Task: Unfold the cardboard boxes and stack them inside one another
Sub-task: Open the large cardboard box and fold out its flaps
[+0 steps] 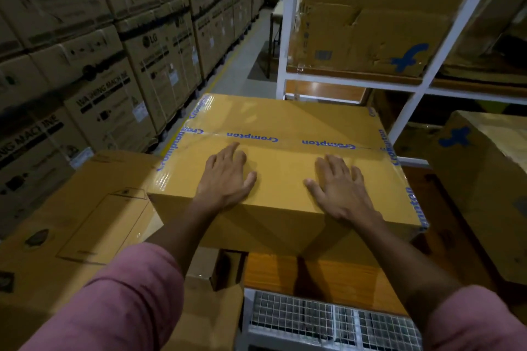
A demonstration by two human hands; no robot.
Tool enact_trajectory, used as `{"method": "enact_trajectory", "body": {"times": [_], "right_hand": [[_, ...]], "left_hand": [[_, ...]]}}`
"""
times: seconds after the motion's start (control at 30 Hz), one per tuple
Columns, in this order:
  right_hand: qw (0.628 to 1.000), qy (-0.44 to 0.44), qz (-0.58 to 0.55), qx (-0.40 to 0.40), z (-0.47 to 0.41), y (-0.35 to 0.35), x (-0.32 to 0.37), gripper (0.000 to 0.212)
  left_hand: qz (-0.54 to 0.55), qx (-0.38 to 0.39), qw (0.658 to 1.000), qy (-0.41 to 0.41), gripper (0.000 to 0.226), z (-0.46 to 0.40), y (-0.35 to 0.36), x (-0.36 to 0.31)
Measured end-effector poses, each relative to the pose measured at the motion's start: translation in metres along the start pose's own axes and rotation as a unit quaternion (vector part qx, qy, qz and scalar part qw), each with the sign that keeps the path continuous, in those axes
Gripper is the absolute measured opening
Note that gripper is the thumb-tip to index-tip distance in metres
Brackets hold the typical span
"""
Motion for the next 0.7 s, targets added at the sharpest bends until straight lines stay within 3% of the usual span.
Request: {"method": "enact_trajectory", "body": {"times": [0.13, 0.43, 0.7], "right_hand": [[0.999, -0.001, 0.026, -0.032, 0.039, -0.002, 0.011, 0.081], [0.985, -0.015, 0.109, -0.132, 0.14, -0.006, 0.034, 0.078], [0.982, -0.021, 0.111, -0.149, 0.143, -0.004, 0.037, 0.076]], "left_hand": [[-0.026, -0.003, 1.0, 0.016, 0.08, 0.039, 0.008, -0.007], [-0.075, -0.097, 0.992, 0.027, 0.079, 0.138, -0.006, -0.025], [-0.098, -0.105, 0.989, 0.037, 0.078, 0.14, -0.004, -0.026]]}}
Point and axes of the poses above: each hand's wrist, its own z-axis away from the middle knuckle, its own y-axis out of the palm, x = y × z, the point moved 10 cm from there along -z, towards the middle knuckle, and after that the axes turned 5 degrees about -z, right-handed, at the moved point
